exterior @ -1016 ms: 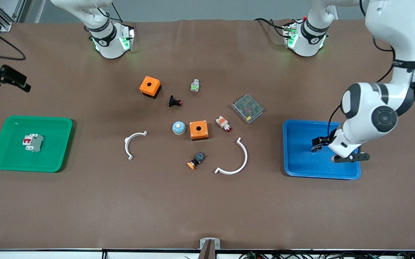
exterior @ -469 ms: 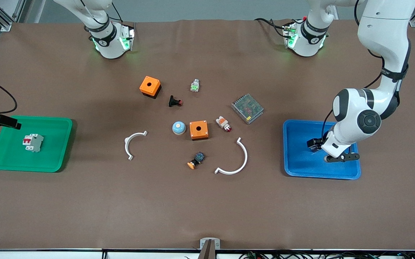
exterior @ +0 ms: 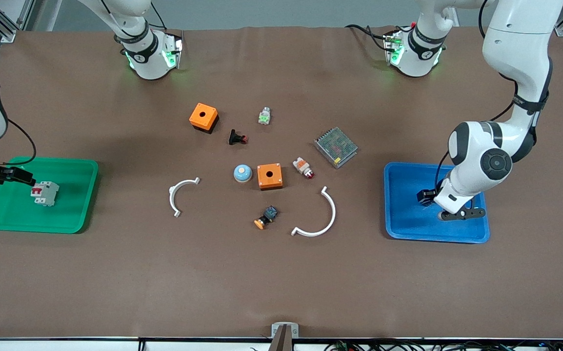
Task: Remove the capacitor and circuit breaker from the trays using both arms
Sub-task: 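Grasp the capacitor with the left gripper while the right gripper grasps the breaker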
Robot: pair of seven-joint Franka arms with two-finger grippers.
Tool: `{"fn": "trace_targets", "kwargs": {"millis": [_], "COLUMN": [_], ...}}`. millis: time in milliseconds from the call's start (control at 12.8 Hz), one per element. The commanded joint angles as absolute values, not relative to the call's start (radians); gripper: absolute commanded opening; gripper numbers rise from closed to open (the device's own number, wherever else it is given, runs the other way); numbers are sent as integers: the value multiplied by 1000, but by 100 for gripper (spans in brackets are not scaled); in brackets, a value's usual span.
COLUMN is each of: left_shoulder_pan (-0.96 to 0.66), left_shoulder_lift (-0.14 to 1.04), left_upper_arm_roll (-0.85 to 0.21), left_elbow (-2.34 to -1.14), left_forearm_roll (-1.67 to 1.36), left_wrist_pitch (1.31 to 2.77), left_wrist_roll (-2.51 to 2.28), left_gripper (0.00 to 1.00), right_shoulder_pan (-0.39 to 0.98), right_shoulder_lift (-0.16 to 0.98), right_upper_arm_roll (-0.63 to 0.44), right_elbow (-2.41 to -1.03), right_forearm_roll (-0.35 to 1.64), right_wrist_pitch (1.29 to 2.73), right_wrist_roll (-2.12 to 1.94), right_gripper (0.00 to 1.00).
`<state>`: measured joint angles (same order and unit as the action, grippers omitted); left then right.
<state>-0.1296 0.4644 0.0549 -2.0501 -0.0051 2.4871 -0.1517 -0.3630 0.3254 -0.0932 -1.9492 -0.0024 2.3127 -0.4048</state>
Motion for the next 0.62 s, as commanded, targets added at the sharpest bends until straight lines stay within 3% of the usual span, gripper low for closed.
{"fn": "trace_targets", "kwargs": {"millis": [0, 312, 547], "left_shoulder_pan": [-126, -127, -140], "left_shoulder_lift": [465, 465, 465], "left_upper_arm_roll": [52, 52, 52], "left_elbow": [-2049, -2043, -2014], "left_forearm_roll": [12, 11, 5], "left_wrist_pitch": [2500, 2500, 2488], "left_wrist_roll": [-163, -164, -211], "left_gripper": [57, 25, 12], "right_shoulder_pan": [-414, -413, -408], "right_shoulder_lift": [408, 480, 508], "right_upper_arm_roll": [-75, -71, -69], "right_elbow": [-1945, -1939, -1939], "right_forearm_roll": [-9, -5, -5], "right_wrist_pitch": [2422, 2467, 2489], "right_wrist_roll": [-472, -474, -479], "right_gripper": [100, 100, 100]}}
